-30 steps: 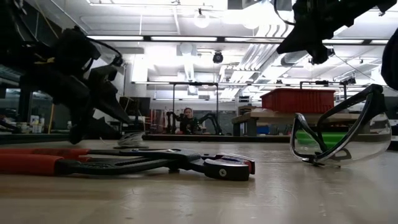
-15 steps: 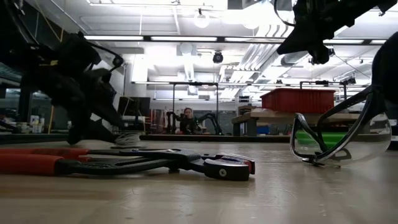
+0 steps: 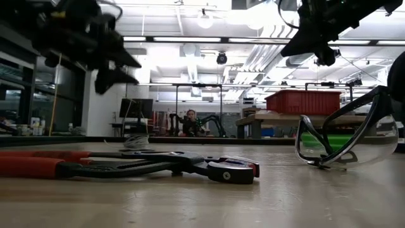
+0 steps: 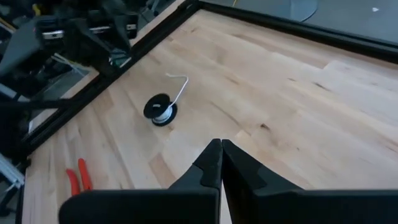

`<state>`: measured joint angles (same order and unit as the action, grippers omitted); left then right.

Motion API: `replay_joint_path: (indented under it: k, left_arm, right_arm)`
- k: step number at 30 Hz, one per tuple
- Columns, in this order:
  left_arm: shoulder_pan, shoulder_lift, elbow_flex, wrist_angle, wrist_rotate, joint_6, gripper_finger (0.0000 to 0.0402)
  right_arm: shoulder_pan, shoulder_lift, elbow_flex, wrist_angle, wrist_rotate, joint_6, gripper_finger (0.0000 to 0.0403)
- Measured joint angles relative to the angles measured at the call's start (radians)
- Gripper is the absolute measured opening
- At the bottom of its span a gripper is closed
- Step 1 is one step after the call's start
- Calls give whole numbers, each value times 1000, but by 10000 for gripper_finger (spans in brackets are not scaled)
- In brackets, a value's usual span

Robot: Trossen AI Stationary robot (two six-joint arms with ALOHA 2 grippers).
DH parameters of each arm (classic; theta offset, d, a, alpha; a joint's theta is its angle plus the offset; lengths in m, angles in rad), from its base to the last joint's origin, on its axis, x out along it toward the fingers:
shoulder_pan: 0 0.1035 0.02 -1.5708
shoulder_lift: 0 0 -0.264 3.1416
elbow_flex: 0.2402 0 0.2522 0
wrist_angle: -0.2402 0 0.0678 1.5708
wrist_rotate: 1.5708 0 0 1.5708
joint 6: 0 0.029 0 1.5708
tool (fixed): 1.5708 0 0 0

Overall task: Coil cords
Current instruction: Return to Home Position

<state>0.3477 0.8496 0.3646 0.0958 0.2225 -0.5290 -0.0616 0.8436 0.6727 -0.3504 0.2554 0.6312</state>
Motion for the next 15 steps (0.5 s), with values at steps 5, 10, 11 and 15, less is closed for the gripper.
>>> replay_joint_path:
  k: [5, 10, 11, 15]
  left_arm:
    - [-23, -105, 68, -189, -50, 141, 175]
    - [-142, -235, 54, -307, -234, 190, 165]
    - [-168, -266, 36, -278, -274, 184, 164]
    - [-250, -361, -75, -159, -368, 183, 158]
  right_arm:
    - [-37, 0, 0, 20, 0, 3, 0]
    - [-63, 0, 0, 23, 0, 23, 0]
    - [-68, 0, 0, 24, 0, 21, 0]
    - [-81, 0, 0, 51, 0, 14, 0]
